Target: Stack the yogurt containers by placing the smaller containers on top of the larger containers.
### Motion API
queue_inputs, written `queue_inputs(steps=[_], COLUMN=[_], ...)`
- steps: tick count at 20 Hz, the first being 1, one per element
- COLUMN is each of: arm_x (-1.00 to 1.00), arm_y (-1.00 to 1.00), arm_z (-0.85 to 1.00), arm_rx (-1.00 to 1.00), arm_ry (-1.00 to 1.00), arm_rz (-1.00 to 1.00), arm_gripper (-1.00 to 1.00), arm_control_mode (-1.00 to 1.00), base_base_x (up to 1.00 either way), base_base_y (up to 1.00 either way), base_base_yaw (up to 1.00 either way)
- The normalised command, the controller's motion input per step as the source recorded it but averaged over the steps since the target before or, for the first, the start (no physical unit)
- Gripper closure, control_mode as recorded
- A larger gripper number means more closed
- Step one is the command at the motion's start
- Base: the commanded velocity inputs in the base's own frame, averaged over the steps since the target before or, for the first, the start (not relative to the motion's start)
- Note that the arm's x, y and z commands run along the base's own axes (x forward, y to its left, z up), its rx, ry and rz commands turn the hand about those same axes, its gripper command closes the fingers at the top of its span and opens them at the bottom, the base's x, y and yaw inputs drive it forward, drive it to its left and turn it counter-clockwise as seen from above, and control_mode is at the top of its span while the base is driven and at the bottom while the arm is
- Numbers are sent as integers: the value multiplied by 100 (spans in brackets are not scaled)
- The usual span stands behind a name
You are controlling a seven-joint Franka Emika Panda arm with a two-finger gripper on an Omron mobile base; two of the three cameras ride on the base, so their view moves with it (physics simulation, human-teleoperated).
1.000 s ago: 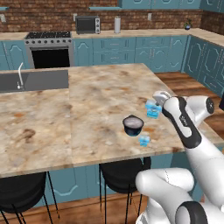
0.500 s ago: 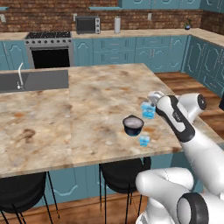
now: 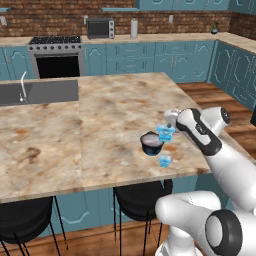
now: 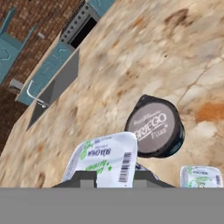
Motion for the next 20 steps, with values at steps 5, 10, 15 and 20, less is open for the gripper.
queue_inputs(steps=[5, 10, 15, 20], arm_x=[25, 30, 13, 13], arm_y=[0, 0, 0, 0], arm_z=[-3, -5, -21, -19], arm_rx=[0, 0, 0, 0], arm_ry=[0, 0, 0, 0], arm_rz=[17, 15, 12, 11], arm_gripper=[100, 100, 100, 100], arm_control_mode=[-100, -100, -100, -100], base_base_x=[0, 0, 0, 0], base_base_y=[0, 0, 0, 0], base_base_yaw=[0, 0, 0, 0])
